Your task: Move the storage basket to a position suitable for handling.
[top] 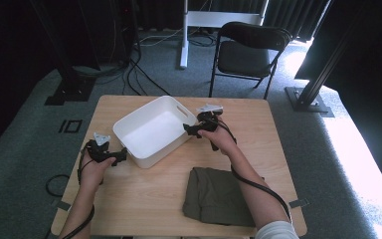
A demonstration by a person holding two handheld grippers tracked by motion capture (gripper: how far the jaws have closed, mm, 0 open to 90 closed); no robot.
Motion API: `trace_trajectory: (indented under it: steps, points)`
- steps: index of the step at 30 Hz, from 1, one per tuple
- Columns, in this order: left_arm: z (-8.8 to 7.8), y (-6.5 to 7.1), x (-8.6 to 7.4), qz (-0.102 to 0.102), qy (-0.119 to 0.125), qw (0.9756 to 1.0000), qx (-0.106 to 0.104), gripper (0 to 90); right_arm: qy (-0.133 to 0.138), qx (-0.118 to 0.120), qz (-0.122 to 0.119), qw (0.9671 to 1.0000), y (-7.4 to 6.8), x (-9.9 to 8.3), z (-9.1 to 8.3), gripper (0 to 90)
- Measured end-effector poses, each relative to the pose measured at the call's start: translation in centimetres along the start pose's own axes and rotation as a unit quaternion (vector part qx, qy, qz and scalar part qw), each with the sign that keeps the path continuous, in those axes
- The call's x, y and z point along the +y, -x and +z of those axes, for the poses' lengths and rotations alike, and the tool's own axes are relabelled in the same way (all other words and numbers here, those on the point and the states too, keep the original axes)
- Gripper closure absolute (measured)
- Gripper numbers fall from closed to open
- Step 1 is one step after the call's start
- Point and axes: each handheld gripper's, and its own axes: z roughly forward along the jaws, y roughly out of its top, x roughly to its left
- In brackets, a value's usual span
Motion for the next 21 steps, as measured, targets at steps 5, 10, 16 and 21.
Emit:
trace_trajectory:
  steps: [5,10,16,21]
  points:
    - [0.4,0.1,0.3,-0.002,-0.001,1.0000,0.002,1.2,0.006,0.027,-0.003,0.9996,-0.7,-0.4,-0.6,14.1]
    - [0.6,0.1,0.6,0.001,-0.003,1.0000,0.008,1.2,0.015,0.021,-0.003,0.9997,-1.0,-1.0,-1.2,14.3]
    - [0.8,0.0,0.8,0.004,-0.007,0.9999,0.012,1.2,0.008,0.042,-0.020,0.9989,-1.6,-1.4,-2.5,15.9]
    - [0.8,0.0,0.6,-0.009,-0.002,0.9999,0.011,1.2,0.025,0.035,0.014,0.9990,-0.7,-1.3,-3.0,15.8]
